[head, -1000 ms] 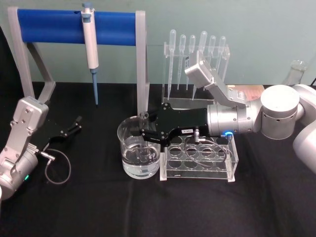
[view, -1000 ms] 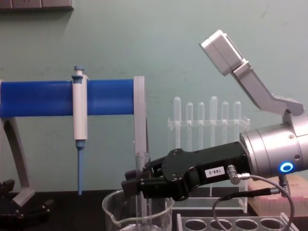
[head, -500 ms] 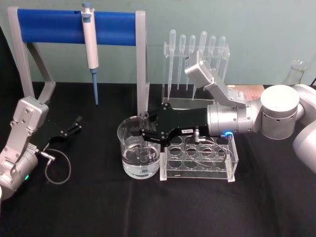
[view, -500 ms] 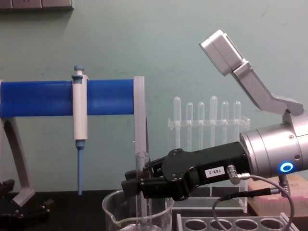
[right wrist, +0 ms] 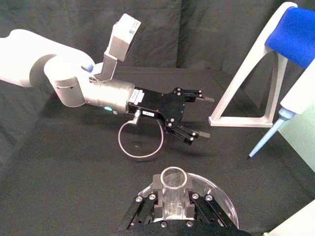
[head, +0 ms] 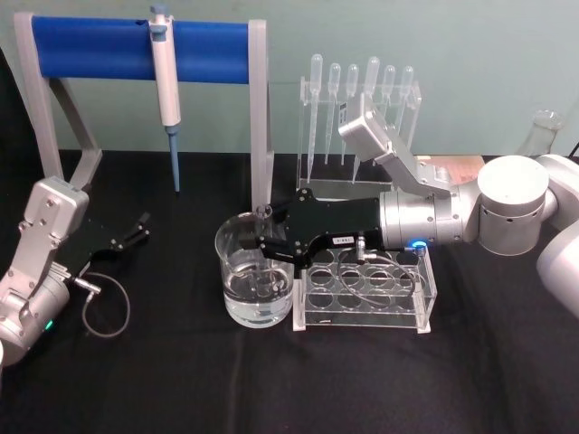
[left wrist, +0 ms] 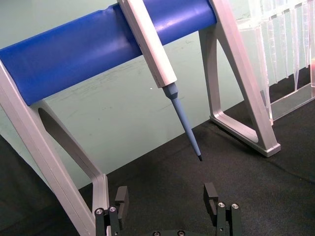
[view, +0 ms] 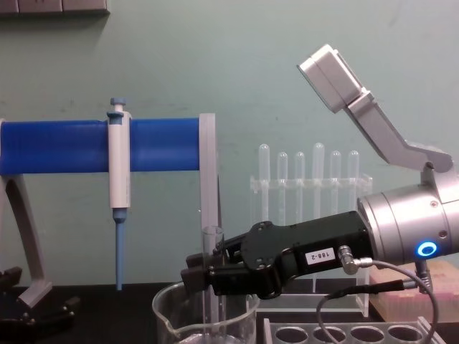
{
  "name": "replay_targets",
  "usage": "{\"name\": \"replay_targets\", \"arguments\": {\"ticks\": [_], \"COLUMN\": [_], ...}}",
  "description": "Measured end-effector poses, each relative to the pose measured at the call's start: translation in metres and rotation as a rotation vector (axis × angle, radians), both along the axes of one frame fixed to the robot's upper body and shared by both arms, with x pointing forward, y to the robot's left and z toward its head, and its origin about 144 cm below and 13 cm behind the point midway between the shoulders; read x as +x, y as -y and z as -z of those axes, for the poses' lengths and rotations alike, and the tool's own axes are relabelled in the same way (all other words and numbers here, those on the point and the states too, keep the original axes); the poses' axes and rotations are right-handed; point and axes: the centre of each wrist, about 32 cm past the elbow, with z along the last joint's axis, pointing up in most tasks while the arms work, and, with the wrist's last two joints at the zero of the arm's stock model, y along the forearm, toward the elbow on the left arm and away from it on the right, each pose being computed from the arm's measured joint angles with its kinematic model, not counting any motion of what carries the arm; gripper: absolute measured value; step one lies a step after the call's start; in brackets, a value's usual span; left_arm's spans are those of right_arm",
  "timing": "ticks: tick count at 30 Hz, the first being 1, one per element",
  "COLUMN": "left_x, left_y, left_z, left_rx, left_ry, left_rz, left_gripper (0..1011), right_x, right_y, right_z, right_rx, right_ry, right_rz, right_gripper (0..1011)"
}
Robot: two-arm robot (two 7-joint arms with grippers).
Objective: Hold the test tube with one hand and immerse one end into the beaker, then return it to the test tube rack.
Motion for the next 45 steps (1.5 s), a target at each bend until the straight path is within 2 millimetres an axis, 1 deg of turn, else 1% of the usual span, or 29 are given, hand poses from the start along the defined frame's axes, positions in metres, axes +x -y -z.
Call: {"name": "replay_targets", "arguments": {"ticks": [45], "left_x": [0.0], "left_y": [0.0], "left_z": [0.0], "left_rx": [0.0], "left_ry": [0.0], "left_rz": [0.0], "left_gripper": [1000], "right_x": [0.0], "right_y": [0.0], "right_z": [0.0], "right_rx": [0.0], "right_ry": [0.0], "right_rz": [0.0], "right_gripper": [225]}}
